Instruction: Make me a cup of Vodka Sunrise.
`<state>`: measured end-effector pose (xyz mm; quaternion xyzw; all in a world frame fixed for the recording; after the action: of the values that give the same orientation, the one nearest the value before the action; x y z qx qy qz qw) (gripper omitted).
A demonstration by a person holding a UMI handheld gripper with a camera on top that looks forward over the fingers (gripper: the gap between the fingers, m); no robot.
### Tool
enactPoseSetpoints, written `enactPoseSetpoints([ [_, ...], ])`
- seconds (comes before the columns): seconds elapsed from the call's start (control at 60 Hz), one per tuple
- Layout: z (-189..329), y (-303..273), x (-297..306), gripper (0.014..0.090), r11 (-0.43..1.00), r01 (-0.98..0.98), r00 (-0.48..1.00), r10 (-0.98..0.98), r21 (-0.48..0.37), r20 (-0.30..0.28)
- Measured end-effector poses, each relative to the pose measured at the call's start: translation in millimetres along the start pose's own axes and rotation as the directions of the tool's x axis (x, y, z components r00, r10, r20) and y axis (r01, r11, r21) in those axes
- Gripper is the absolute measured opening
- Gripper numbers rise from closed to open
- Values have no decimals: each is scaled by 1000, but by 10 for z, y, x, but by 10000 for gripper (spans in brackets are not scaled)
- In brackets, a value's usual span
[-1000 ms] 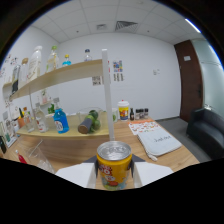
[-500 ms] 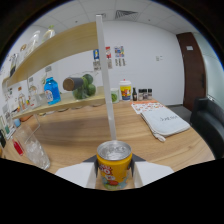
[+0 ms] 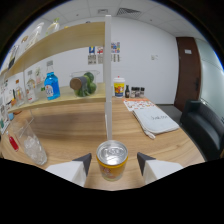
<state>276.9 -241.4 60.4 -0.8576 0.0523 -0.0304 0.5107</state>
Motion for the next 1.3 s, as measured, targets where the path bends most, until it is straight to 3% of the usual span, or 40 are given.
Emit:
enactPoseSetpoints([
  [0.217,-674,-411,-200,852,998,-18,998,21,58,-64],
  [0.4,-1182,-478,-980,851,994,-14,1000,13,108,15],
  [0.5,-1298,-333,-1452,849,995,-17,998,10,98,65],
  [0.617,-1354,-134,-1863,859,997,-5,996,-1,77,85],
  [0.767,-1341,-229,-2309,862,997,-6,993,-4,78,121],
  [0.983,-1116,-963,-2953,859,982,25,984,-58,186,171],
  [1.133,-722,-1373,-3240,861,975,41,983,-78,217,164],
  [1.3,-236,-1623,-3390,800,975,44,987,-76,216,141],
])
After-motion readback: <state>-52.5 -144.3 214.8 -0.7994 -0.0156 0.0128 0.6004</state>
